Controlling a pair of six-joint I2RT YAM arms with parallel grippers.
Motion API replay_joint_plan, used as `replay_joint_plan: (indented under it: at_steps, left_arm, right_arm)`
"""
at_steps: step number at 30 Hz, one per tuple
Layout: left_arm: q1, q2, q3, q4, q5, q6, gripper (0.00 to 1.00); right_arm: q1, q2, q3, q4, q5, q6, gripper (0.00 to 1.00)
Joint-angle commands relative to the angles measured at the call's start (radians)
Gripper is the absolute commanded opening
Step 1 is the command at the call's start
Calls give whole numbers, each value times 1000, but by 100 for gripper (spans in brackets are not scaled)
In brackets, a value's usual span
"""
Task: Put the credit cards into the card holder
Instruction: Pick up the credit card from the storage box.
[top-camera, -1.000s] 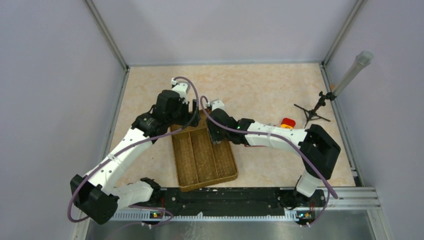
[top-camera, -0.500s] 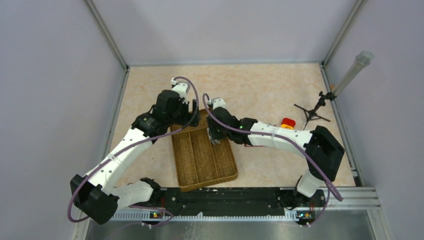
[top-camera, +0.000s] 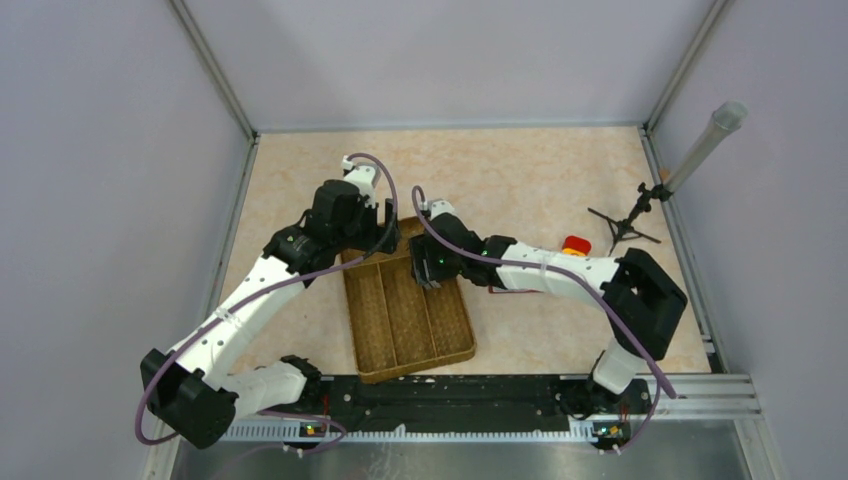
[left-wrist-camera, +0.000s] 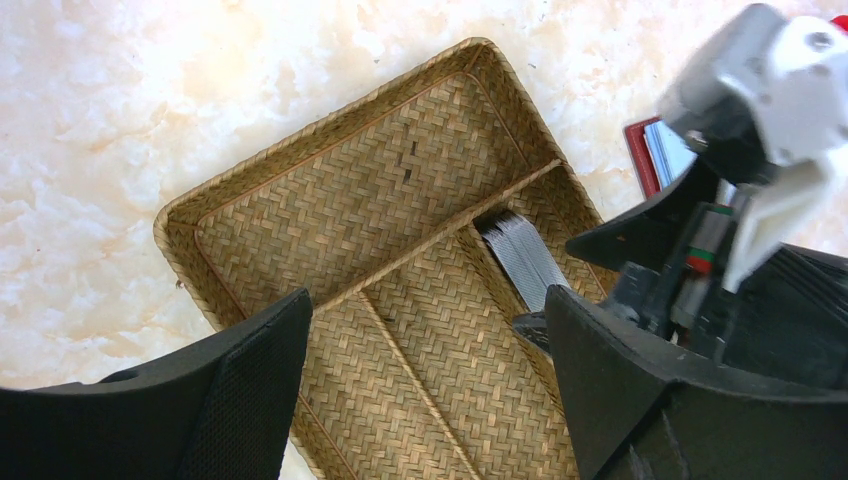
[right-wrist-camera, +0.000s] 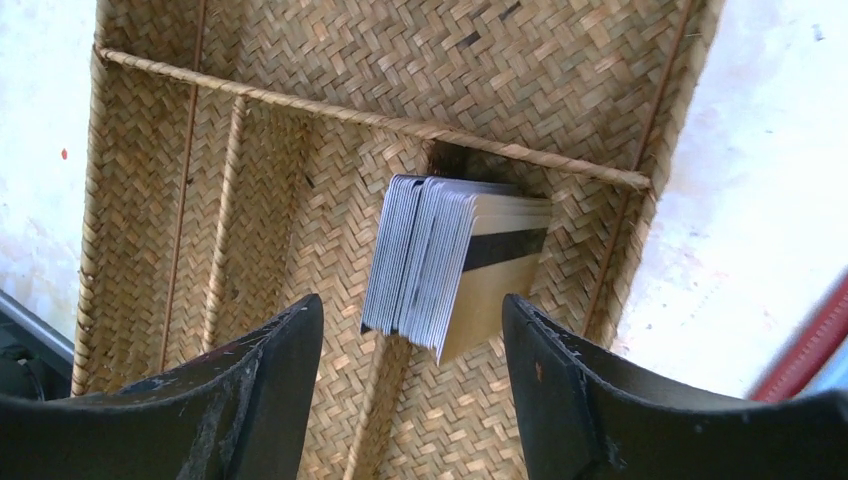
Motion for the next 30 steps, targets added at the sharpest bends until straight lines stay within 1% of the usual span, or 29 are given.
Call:
replay_joint_plan:
  at_steps: [1,6,26,30]
  left_arm:
    - [5,-8,-7,5,2,12,86]
    - [5,-6,-8,4,1,13,86]
    - [4,0,-8,5,10,12,86]
    - [5,-1,-8,4,8,12,86]
  right_arm:
    - [-23,57,5,81,-131,15,65]
    - [-24,85,31,76,-157,4,65]
    - [2,-8,59,70,-154,-13,64]
    - [4,-8,57,66,-150,-12,62]
